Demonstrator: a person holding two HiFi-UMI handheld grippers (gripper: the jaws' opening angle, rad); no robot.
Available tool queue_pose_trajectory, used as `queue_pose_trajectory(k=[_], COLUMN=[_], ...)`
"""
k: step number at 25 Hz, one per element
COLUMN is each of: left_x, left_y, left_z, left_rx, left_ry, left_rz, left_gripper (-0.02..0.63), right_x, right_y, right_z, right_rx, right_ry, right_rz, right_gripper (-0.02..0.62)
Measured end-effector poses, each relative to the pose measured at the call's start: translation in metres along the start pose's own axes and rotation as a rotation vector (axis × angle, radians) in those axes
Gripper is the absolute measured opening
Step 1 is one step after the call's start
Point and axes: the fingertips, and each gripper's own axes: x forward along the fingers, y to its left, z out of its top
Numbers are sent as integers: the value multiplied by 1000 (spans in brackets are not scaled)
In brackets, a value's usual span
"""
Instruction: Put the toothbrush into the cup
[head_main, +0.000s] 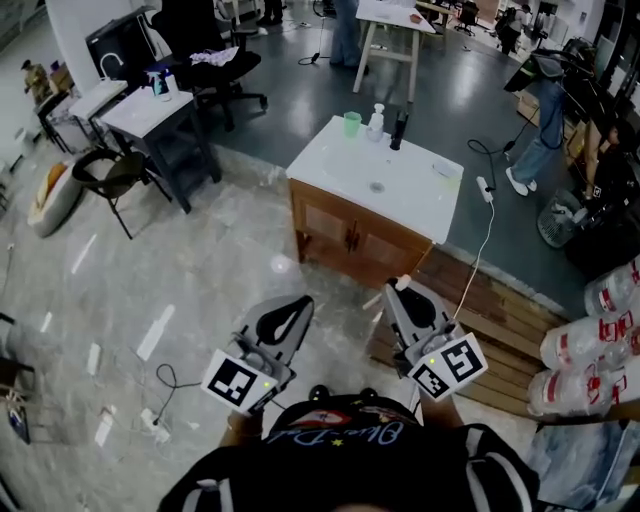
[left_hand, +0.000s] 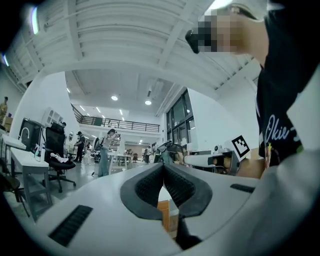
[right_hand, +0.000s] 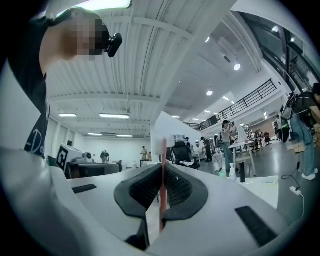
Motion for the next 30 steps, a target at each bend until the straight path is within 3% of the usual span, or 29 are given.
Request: queue_pose_trajectory(k=[15,23,30], left_x=[-25,-22,16], left_y=[45,92,140], left_z=[-15,-19,-20], left_rx=[-33,-9,5], left_ry=[2,40,47], left_rz=[70,183,241], left_gripper=[3,3,3], right_x=[39,101,163], right_y=[11,-8,-44], right_z=[-24,-33,-38], right_rx=[15,62,82], right_ry=[45,28,31], right_rz=[10,93,162], right_gripper=[12,14,12])
